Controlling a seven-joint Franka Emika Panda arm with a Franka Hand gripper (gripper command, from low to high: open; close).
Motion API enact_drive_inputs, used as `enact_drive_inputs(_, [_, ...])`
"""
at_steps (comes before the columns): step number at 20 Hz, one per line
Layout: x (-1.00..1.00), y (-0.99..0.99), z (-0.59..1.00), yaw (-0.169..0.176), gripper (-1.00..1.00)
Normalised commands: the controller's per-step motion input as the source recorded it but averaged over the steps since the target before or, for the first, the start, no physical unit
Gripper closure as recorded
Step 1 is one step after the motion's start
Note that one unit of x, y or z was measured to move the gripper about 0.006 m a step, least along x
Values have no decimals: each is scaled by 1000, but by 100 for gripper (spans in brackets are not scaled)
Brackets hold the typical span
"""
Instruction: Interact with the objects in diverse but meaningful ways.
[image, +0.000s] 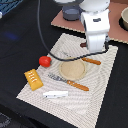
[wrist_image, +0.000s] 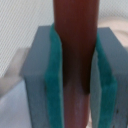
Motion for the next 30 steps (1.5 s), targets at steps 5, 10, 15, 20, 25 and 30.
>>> enact_drive_inputs(5, [-711, 284, -738, 154, 100])
enact_drive_inputs(10, [-605, 243, -603, 134, 100])
enact_drive_inputs(15, [-219, 217, -169, 104, -100])
enact_drive_inputs(20, [52, 31, 770, 55, -100])
enact_drive_inputs(25, [-50, 45, 999, 5, -100])
enact_drive_inputs(30, [45, 53, 990, 0, -100])
